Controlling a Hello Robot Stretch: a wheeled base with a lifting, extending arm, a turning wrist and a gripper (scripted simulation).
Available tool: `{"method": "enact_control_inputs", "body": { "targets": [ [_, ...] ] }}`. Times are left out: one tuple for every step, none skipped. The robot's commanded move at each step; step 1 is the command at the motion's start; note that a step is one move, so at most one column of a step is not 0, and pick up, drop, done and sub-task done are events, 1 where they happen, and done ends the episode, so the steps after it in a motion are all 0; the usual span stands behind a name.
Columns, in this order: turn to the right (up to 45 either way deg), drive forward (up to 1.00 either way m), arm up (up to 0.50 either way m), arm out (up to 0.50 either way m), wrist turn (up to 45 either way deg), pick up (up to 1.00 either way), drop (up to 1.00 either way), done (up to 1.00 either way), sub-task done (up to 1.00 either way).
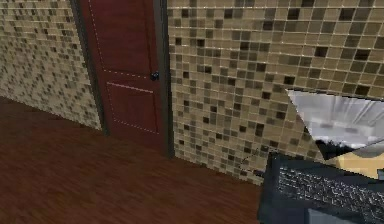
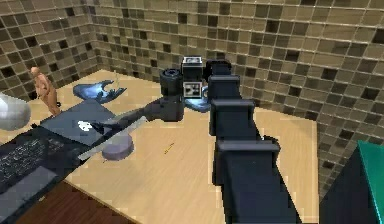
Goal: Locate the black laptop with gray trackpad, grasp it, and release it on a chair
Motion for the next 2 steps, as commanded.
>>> {"method": "enact_control_inputs", "body": {
  "targets": [
    [0.0, 0.00, 0.00, 0.00, -42.0, 0.00, 0.00, 0.00, 0.00],
    [0.0, 0.00, 0.00, -0.22, 0.0, 0.00, 0.00, 0.00, 0.00]
  ]
}}
